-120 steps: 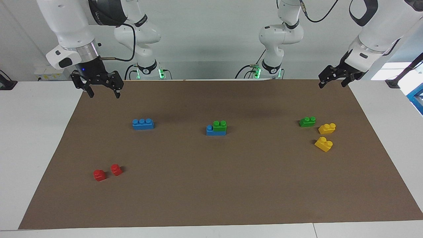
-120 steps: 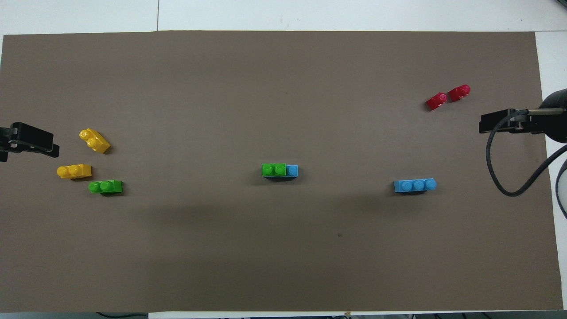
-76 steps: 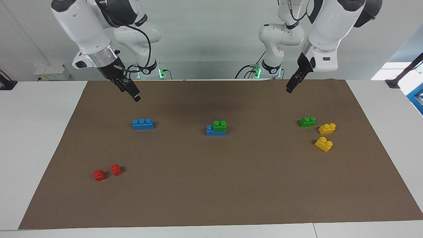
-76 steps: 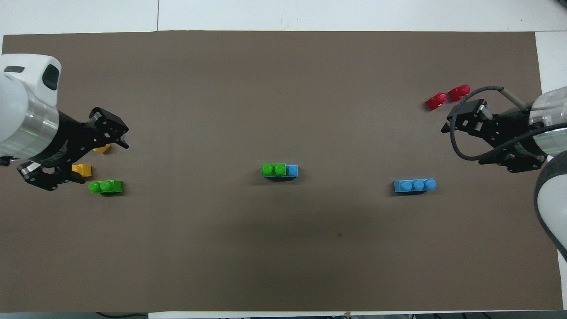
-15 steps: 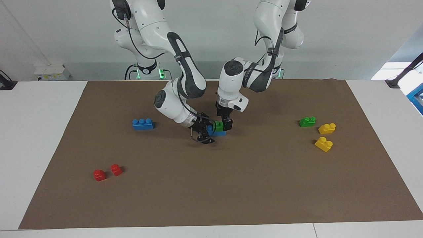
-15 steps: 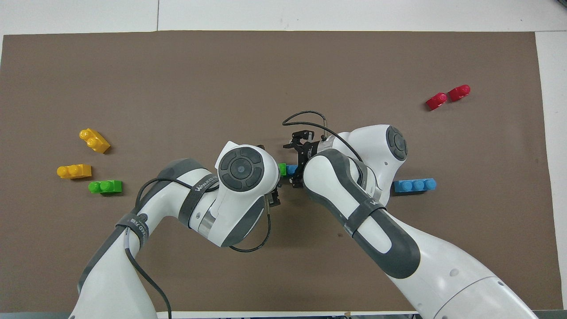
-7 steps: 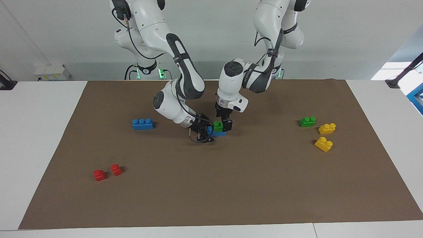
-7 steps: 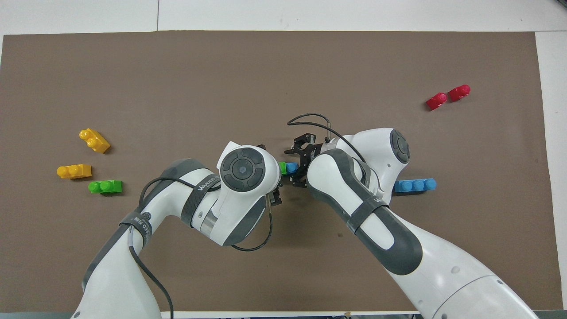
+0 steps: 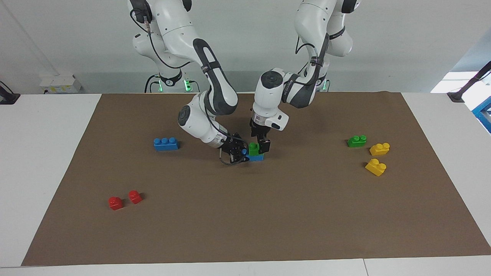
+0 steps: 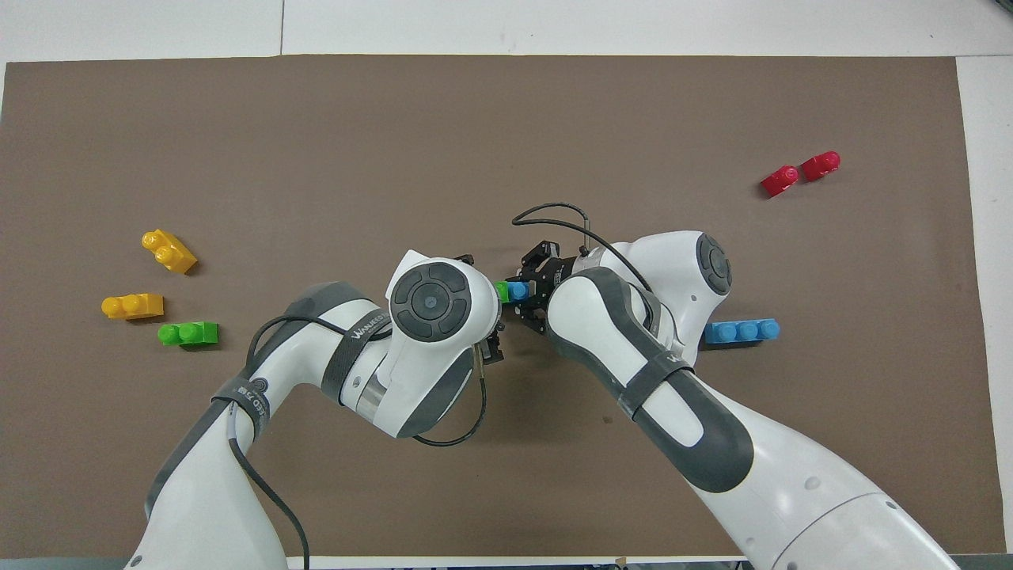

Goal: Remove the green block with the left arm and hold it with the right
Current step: 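Pull the green block off with the left gripper while the right gripper holds blue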

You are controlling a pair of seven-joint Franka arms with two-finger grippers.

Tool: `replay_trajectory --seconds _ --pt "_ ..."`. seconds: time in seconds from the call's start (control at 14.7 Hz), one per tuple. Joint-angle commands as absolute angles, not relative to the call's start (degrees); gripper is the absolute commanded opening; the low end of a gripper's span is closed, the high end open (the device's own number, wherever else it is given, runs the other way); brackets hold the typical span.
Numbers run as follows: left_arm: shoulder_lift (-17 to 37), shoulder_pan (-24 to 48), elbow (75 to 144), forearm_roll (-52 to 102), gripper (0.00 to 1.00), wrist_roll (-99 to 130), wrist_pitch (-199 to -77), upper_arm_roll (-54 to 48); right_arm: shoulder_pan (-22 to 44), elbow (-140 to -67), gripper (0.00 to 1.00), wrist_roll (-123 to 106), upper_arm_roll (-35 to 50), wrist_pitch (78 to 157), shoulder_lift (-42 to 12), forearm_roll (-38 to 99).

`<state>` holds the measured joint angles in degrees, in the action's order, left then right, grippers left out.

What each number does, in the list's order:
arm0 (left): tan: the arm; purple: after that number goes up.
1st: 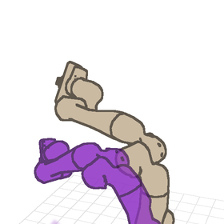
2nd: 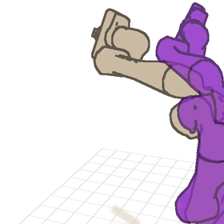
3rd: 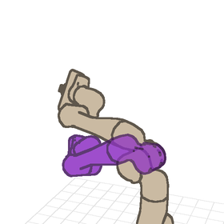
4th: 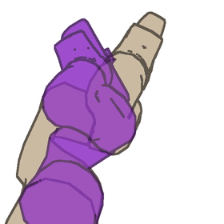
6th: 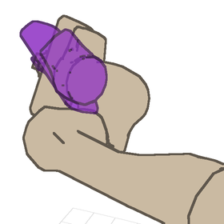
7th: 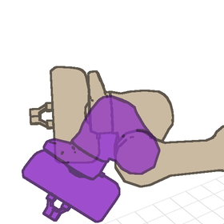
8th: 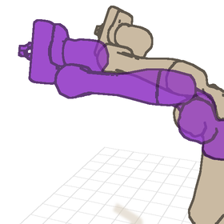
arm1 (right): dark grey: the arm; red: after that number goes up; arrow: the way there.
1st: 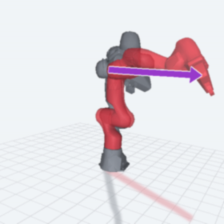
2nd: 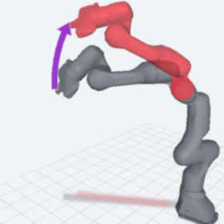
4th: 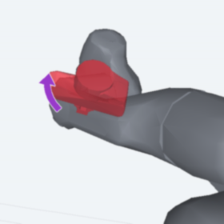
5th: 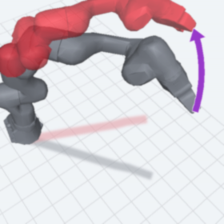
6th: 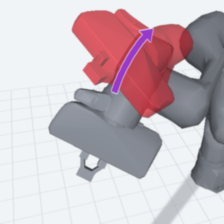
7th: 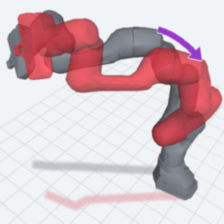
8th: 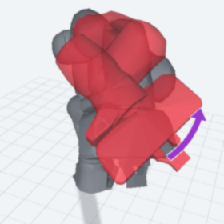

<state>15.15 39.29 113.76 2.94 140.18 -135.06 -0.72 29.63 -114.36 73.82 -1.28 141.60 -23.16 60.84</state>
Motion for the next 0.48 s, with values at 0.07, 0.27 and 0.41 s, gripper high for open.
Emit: replay_trajectory --seconds 0.07,0.27,0.41 --pt "15.5 40.4 113.9 3.2 0.93 141.6 -135.5 -0.1 29.4 -114.9 0.0 71.4 -1.1 143.3 -22.9 62.8" --pt "15.5 40.5 113.7 1.8 0.1 141.3 -135.6 -0.1 29.4 -115.0 0.0 71.4 -1.1 143.4 -22.9 62.8" --pt "15.5 40.5 113.7 1.1 0.0 140.8 -135.8 -0.1 29.5 -115.0 0.0 71.4 -1.1 144.7 -22.9 62.8"
